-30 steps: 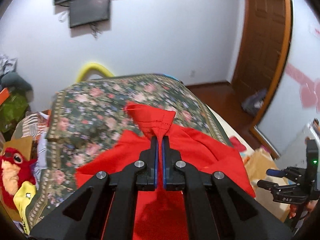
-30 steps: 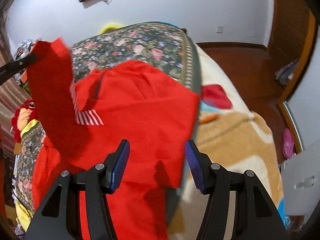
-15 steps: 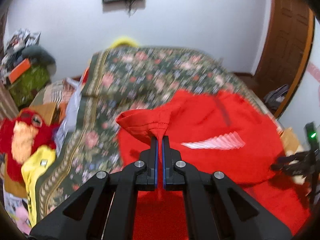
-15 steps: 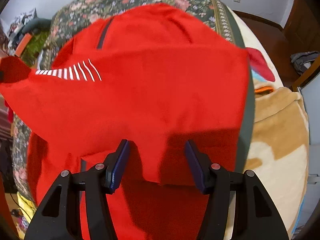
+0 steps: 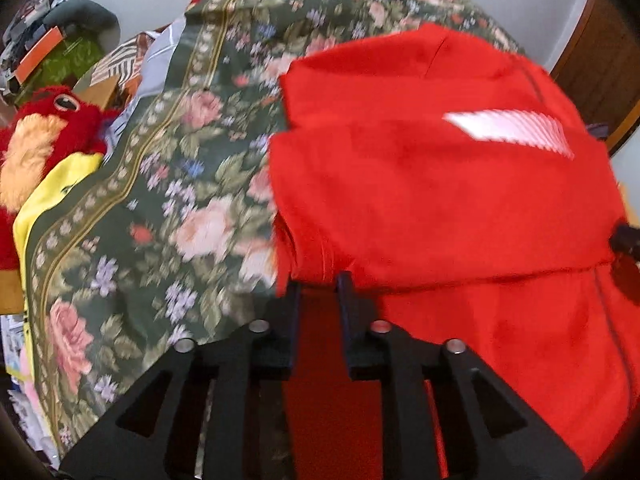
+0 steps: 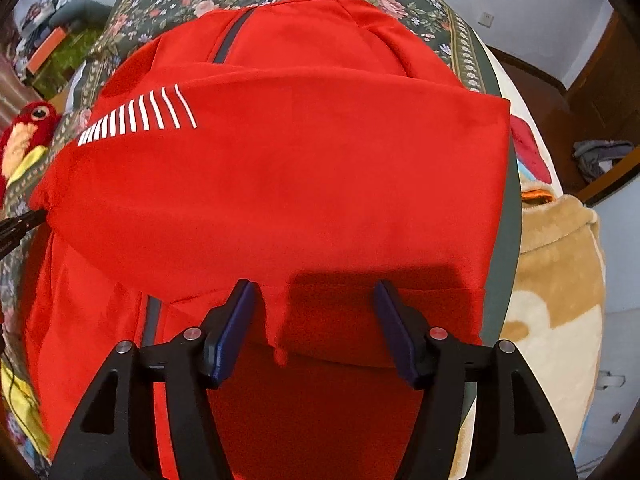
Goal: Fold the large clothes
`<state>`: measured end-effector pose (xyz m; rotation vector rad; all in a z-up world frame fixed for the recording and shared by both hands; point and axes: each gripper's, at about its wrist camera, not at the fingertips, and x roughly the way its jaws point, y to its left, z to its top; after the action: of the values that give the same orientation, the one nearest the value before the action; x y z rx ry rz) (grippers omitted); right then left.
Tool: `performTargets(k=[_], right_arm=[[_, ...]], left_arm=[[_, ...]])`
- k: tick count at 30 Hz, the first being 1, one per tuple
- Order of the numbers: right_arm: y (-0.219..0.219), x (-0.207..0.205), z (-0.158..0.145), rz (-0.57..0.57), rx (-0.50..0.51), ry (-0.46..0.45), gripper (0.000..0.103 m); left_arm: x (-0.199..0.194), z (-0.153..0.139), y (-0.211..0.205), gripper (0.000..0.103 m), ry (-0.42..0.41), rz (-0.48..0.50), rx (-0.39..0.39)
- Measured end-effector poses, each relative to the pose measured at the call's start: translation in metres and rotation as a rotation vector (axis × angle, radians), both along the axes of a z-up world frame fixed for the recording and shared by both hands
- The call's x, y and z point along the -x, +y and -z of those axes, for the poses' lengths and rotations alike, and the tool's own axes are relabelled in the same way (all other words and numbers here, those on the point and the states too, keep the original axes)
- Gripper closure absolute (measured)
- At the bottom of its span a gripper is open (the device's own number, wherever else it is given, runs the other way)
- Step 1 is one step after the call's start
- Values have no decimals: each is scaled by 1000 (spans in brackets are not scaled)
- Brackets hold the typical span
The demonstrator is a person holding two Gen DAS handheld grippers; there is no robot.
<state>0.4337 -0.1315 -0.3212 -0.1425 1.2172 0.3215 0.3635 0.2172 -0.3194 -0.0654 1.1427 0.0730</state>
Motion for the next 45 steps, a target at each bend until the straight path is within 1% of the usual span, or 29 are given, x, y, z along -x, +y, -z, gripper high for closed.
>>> performTargets(k=[2,3,6,8,11,13,17,18,20,23,27,31,33,37,39,42,45], right_arm=[[1,0,0,-8,5,4,39],[2,-1,-1,-13,9,8,39],[6,-5,-6,-30,3,14,39],[4,-10,-15,-37,-9,-1,39],[0,-20,-32,-35,-14,-47,39],[-4,-30,-46,-24,-42,-80,39],[-9,-55,-67,13,-83,-128,39],[-10,-63,-72,20,-97,-139,39],[-12,-76,-80,37,-120,-161,38],[-12,-91,-86,61,-150,-180,38],[-13,-122,-85,94,-195,-184,38],[-14,-154,-73,135,-236,-165,37],[-16,-172,-63,165,-261,-138,37],[-19,-206,-36,224,-293,-68,37],[-19,-218,-26,240,-290,-50,37],[-12,-230,-16,231,-297,-49,37],[4,-234,-10,167,-289,-60,37]], left_arm=[[6,0,2,74,21,4,-33],[8,-2,2,72,26,10,-51],[8,-14,2,57,17,25,-77],[5,-32,-2,41,-17,42,-89],[-8,-57,-11,35,-76,72,-103],[-22,-72,-19,32,-106,95,-102],[-61,-99,-41,29,-167,137,-69],[-70,-103,-46,28,-179,144,-61],[-93,-110,-54,22,-206,148,-38],[-127,-114,-63,22,-230,139,-9],[-172,-107,-71,22,-228,125,21],[-205,-95,-75,22,-216,105,79],[-223,-86,-76,22,-209,91,107],[-255,-61,-74,22,-175,57,190],[-272,-44,-72,22,-142,36,252],[-290,-19,-74,22,-101,4,312],[-300,-1,-76,22,-73,-16,345]])
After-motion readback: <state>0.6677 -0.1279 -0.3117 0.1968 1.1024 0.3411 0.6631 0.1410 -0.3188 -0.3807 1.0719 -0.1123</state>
